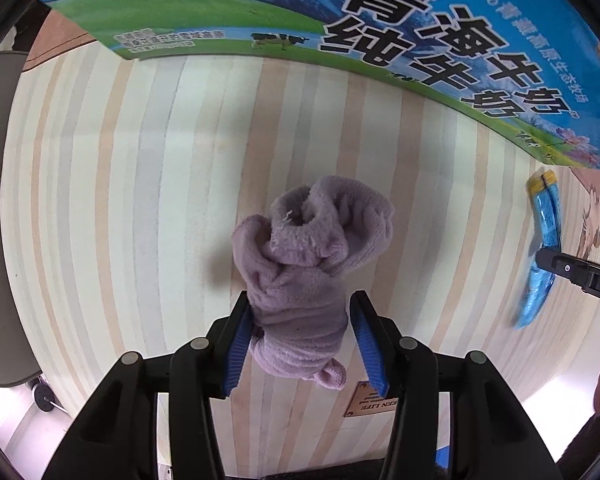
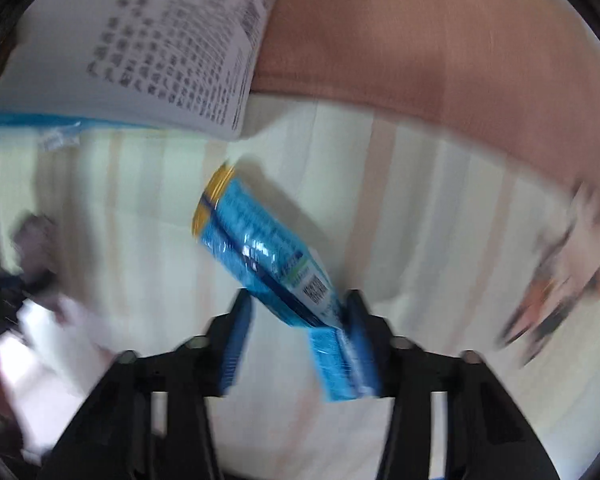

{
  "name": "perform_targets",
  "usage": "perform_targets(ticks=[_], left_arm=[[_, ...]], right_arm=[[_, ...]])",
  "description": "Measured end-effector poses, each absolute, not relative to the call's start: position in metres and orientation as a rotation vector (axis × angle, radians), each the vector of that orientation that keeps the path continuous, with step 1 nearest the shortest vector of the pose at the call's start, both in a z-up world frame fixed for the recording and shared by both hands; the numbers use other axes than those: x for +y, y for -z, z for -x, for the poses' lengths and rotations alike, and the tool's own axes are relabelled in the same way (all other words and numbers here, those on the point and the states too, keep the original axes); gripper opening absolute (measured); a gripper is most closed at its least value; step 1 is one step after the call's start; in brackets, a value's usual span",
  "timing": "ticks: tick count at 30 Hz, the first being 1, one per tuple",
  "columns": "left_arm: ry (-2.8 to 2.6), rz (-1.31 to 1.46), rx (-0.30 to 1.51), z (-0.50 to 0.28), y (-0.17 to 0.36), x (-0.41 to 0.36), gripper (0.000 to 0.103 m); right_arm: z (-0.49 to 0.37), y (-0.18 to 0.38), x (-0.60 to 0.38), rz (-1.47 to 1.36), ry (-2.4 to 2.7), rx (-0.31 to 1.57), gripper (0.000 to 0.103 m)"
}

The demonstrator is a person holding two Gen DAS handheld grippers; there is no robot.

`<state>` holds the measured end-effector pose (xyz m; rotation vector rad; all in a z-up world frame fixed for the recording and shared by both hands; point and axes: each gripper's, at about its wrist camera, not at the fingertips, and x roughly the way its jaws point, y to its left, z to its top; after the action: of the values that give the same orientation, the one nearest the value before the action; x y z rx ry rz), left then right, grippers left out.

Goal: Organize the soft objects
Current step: 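Lift the sock and blue pack and carry both over the box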

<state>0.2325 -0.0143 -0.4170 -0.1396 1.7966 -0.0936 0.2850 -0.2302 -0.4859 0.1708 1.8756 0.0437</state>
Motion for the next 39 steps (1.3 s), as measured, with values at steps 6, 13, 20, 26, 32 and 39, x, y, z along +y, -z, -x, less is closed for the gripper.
perform_targets(ticks=[6, 13, 20, 26, 32, 39], left_arm=[[0.1, 0.04, 1.788, -0.235, 0.429, -0.032, 0.042], [0.145, 0.018, 1.685, -0.223, 0.387, -0.047, 0.035], [0.221, 0.045, 1.478, -0.24, 0.277, -0.049, 0.035], [0.162, -0.098, 1.317, -0.308, 0.206, -0.039, 0.035], [0.091, -0.153, 1.338, -0.387, 0.214, -0.002, 0.035], [0.041, -0.194, 1.552, -0.447, 0.292, 0.016, 0.035]], right_arm=[[-0.276, 0.484, -0.23, -0.216, 0.055, 1.801, 0.039], [-0.236, 0.457, -0.178, -0.262, 0.068, 1.757, 0.022], [-0.23, 0.351, -0.162, -0.308, -0.079, 1.631, 0.021], [-0.267, 0.254, -0.166, -0.208, -0.109, 1.527, 0.021], [-0.359, 0.242, -0.135, -0.096, -0.033, 1.492, 0.021], [-0.446, 0.291, -0.121, -0.049, 0.056, 1.577, 0.021]])
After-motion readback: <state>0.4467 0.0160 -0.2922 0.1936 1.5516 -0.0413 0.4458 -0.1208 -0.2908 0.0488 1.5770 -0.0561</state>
